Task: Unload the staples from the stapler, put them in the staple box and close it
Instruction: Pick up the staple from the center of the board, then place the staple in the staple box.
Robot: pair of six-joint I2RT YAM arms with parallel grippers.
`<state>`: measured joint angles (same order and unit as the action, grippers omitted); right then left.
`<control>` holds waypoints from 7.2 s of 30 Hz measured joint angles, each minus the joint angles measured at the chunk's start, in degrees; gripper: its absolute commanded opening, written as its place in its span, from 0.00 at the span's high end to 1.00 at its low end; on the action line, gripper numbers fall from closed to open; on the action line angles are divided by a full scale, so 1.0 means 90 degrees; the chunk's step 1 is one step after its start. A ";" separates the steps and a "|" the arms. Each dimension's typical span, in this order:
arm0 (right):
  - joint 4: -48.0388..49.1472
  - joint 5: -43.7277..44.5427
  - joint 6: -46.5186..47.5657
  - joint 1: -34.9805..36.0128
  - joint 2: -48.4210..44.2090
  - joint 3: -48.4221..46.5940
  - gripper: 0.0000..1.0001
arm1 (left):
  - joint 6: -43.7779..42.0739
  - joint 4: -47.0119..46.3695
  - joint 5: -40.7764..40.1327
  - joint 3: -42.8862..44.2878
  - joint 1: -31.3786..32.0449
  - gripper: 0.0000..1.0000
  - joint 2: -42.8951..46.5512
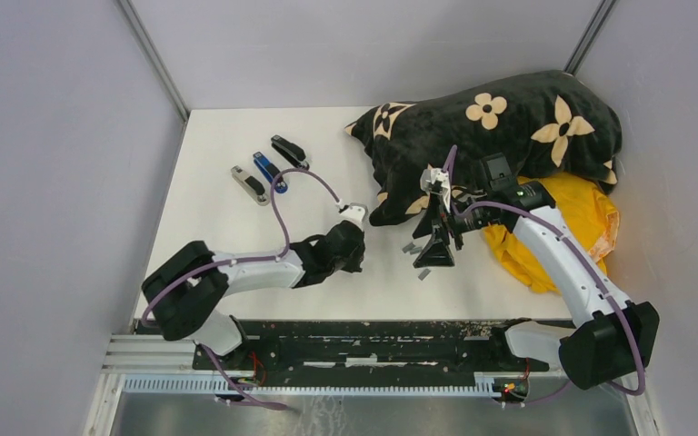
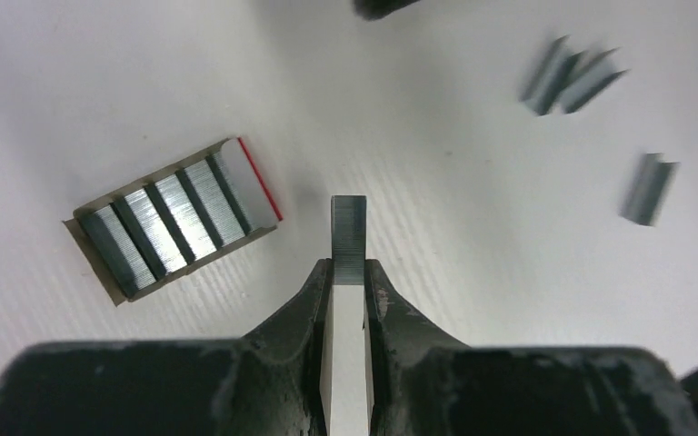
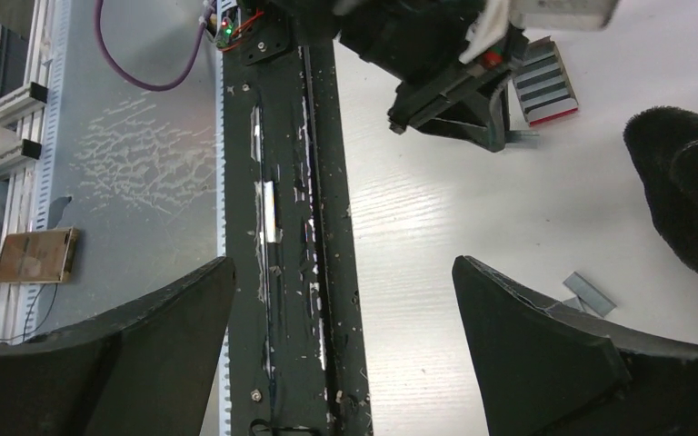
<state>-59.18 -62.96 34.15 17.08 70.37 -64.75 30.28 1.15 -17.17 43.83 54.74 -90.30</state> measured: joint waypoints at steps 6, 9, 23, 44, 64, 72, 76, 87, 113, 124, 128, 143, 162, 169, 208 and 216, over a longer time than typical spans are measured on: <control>0.1139 -0.0236 -0.1180 0.0000 -0.0024 0.0471 0.04 | 0.0129 -0.1387 0.0692 -0.0928 -0.0002 0.85 0.1321; 0.1705 -0.0406 -0.1829 0.0000 -0.0024 0.0517 0.05 | 0.0257 -0.2023 0.1022 -0.1273 -0.0002 0.85 0.1877; 0.4439 -0.1013 -0.5085 -0.0012 -0.0216 0.0051 0.06 | 0.0969 -0.4299 0.2426 -0.1685 -0.0002 0.85 0.3300; 0.6025 -0.1105 -0.6628 0.0318 -0.0185 0.0835 0.35 | 0.1365 -0.5122 0.2829 -0.1841 -0.0002 0.86 0.3288; 0.5957 -0.1345 -0.6543 0.0527 -0.0117 0.0852 0.52 | 0.1367 -0.5343 0.2999 -0.1892 -0.0002 0.86 0.3288; 0.5707 -0.1365 -0.6307 0.0561 -0.0117 0.0852 0.54 | 0.1367 -0.5343 0.3058 -0.1892 -0.0002 0.86 0.3288; 0.5668 -0.1365 -0.6266 0.0561 -0.0117 0.0852 0.57 | 0.1367 -0.5343 0.3096 -0.1892 -0.0002 0.86 0.3281; 0.5605 -0.1365 -0.6203 0.0561 -0.0114 0.0852 0.63 | 0.1367 -0.5353 0.3155 -0.1892 -0.0002 0.86 0.3198; 0.4787 -0.1064 -0.5452 0.0561 -0.0036 0.0716 0.81 | 0.0952 -0.2936 0.2047 -0.1928 -0.0002 0.46 0.4979; 0.3971 -0.0389 -0.4677 0.0561 0.0226 0.0539 0.80 | 0.0746 0.0391 -0.0658 -0.1549 -0.0126 0.42 0.4075; 0.3844 -0.0277 -0.4573 0.0561 0.0311 0.0539 0.80 | 0.0697 0.0899 -0.0794 -0.1120 -0.0554 0.46 0.2810; 0.3740 -0.0248 -0.4427 0.0561 0.0391 0.0515 0.80 | 0.0330 0.0945 0.0330 -0.0369 -0.1676 0.60 0.1015; 0.3704 -0.0250 -0.4422 0.0561 0.0396 0.0505 0.80 | 0.0197 0.0911 0.0486 -0.0194 -0.1783 0.71 0.0576; 0.3704 -0.0250 -0.4422 0.0561 0.0396 0.0505 0.80 | 0.0197 0.0906 0.0588 -0.0177 -0.1797 0.72 0.0525; 0.3458 -0.0107 -0.4228 0.0573 0.0629 0.0454 0.80 | 0.0248 0.0471 0.1173 -0.0440 -0.1865 0.97 0.0695; 0.3419 0.0289 -0.4187 0.0804 0.0959 0.0452 0.80 | 0.0690 0.0223 0.1362 -0.0792 -0.1865 0.97 0.0899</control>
<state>-28.40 -60.36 -3.53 24.32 79.00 -60.69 36.49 3.16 -4.91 36.71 37.95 -82.21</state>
